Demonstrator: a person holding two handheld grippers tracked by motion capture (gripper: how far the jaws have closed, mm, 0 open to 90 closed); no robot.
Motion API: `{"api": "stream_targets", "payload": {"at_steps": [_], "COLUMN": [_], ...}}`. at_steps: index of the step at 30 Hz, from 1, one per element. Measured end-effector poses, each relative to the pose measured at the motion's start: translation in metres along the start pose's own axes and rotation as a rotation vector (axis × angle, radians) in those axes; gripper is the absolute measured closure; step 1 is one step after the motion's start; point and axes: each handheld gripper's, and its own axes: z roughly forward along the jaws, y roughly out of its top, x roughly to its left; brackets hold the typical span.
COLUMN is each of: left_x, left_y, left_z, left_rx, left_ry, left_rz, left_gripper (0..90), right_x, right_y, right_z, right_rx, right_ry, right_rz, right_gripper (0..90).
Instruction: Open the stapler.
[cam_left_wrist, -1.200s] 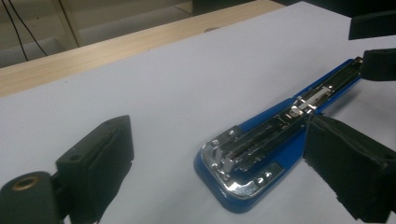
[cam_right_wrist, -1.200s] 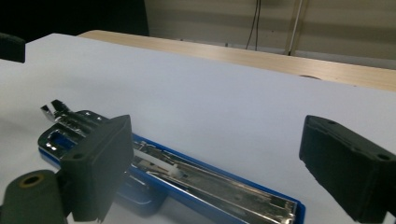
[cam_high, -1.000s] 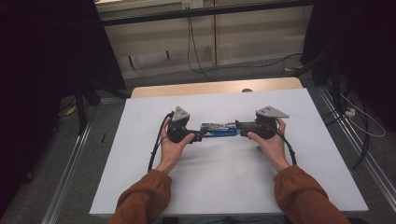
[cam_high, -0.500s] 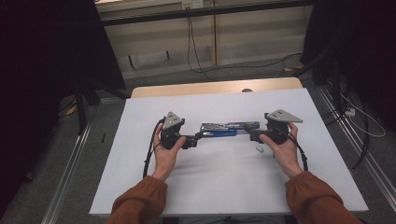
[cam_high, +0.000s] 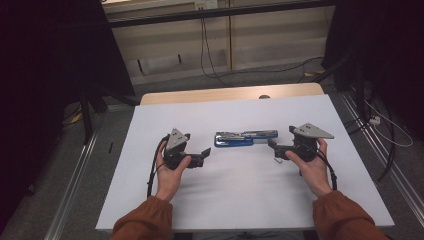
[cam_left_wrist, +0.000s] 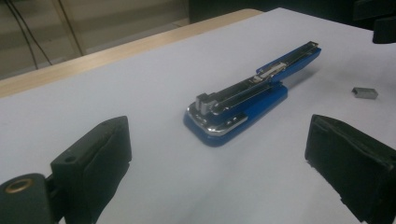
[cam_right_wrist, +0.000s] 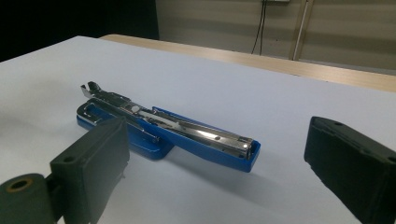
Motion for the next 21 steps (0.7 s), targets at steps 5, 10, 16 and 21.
{"api": "stream_targets", "payload": {"at_steps": [5,10,16,21], "left_x": [0.000,0.000,-0.002,-0.001], "left_y": [-0.006,-0.011,-0.016,-0.021], "left_z": [-0.013,-0.029,-0.047,-0.055], "left_rx": [-0.008,-0.013,-0.047,-0.052], "left_ry": [0.008,0.027,0.080,0.071], "left_rz": [-0.025,-0.051,-0.049,-0.063], "left_gripper": [7.1,6.6,4.8,4.8], "right_x": [0.000,-0.002,-0.008,-0.008], "right_y": [0.000,-0.001,0.000,0.001], "right_z": [-0.006,-0.012,-0.018,-0.020], "right_rx": [-0.008,-0.011,-0.016,0.005], "right_ry": [0.006,0.009,0.001,0.014], "right_rz": [-0.001,-0.004,0.017,0.002], "right_gripper": [6.7,7.0,7.7,7.9]}}
